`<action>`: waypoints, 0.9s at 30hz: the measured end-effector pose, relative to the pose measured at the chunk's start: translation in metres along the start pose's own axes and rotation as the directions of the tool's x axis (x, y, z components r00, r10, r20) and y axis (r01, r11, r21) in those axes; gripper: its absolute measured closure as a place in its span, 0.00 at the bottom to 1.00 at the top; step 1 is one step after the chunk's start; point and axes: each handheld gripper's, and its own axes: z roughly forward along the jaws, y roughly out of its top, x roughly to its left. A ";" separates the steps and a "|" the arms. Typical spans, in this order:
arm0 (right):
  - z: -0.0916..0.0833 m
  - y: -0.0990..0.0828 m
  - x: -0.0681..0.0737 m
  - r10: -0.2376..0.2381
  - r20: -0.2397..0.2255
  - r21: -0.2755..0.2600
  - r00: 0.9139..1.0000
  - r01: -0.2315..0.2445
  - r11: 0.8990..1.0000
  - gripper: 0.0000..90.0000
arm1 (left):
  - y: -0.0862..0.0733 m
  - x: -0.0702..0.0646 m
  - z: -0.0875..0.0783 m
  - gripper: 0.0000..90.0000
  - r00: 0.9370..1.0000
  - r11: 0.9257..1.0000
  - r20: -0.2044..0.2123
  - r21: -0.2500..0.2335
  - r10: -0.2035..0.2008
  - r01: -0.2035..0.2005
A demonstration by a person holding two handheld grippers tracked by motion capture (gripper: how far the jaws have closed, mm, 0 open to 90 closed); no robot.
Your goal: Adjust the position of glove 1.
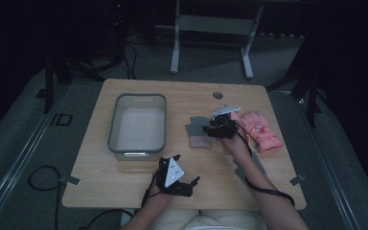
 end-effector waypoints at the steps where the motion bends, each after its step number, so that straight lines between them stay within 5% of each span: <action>1: 0.003 0.001 0.001 -0.005 0.002 0.003 1.000 0.005 1.000 0.60 | 0.000 0.000 0.000 0.00 1.000 1.000 0.001 0.000 -0.001 0.001; 4: 0.014 0.002 0.003 -0.022 0.035 0.020 0.999 0.022 1.000 0.59 | 0.000 0.000 0.000 0.00 1.000 1.000 0.002 -0.002 -0.001 0.001; 12: 0.047 0.004 -0.003 0.031 0.052 0.092 0.998 -0.035 0.995 0.60 | 0.000 0.000 -0.001 0.00 1.000 1.000 0.005 -0.003 -0.004 0.004; 19: 0.065 0.001 -0.008 0.050 0.033 0.150 0.998 -0.054 0.987 0.61 | 0.000 0.000 -0.001 0.00 1.000 1.000 0.007 -0.005 -0.007 0.007; 27: 0.068 0.005 0.000 0.027 0.067 0.175 0.997 -0.039 0.984 0.84 | 0.000 0.001 -0.001 0.00 1.000 1.000 0.009 -0.004 -0.010 0.010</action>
